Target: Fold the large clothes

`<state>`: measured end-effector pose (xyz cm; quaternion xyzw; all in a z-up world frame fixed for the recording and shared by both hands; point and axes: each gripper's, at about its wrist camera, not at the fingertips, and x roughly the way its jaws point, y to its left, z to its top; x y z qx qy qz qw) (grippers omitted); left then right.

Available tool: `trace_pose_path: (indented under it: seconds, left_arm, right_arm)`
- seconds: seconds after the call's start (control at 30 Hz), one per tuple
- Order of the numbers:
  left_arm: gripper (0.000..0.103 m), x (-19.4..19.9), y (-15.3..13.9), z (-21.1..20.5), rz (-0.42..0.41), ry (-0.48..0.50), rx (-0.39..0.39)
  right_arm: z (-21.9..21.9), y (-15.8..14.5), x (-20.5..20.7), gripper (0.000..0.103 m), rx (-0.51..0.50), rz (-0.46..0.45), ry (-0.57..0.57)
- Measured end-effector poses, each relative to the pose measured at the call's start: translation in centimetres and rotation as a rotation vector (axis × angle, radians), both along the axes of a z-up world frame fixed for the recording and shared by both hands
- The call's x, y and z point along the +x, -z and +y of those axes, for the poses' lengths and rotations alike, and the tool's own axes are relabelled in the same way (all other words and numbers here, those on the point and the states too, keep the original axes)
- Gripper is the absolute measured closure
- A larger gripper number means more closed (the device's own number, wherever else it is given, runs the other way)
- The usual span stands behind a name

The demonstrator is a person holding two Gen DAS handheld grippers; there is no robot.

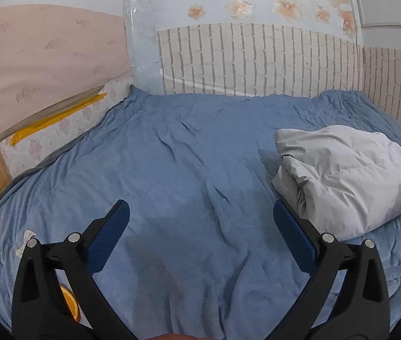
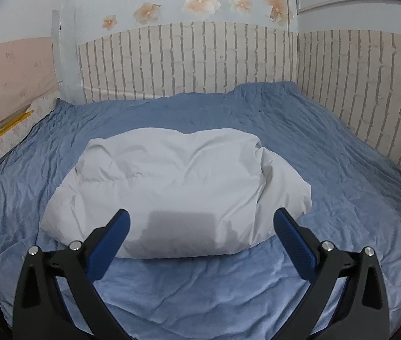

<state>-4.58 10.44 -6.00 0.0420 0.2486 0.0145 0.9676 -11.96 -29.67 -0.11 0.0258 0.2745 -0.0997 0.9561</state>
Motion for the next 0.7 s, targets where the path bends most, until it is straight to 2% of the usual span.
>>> trace_pose_path:
  seconds: [0.27,0.7]
  left_arm:
    - [0.003,0.2,0.2,0.2,0.005,-0.001,-0.006]
    - [0.003,0.5,0.7,1.6,0.035,-0.056,-0.027]
  right_arm:
    - [0.3,-0.1,0.0,0.002,-0.006,-0.004,-0.002]
    - [0.4,-0.1,-0.2,0.002,-0.003,-0.006,0.0]
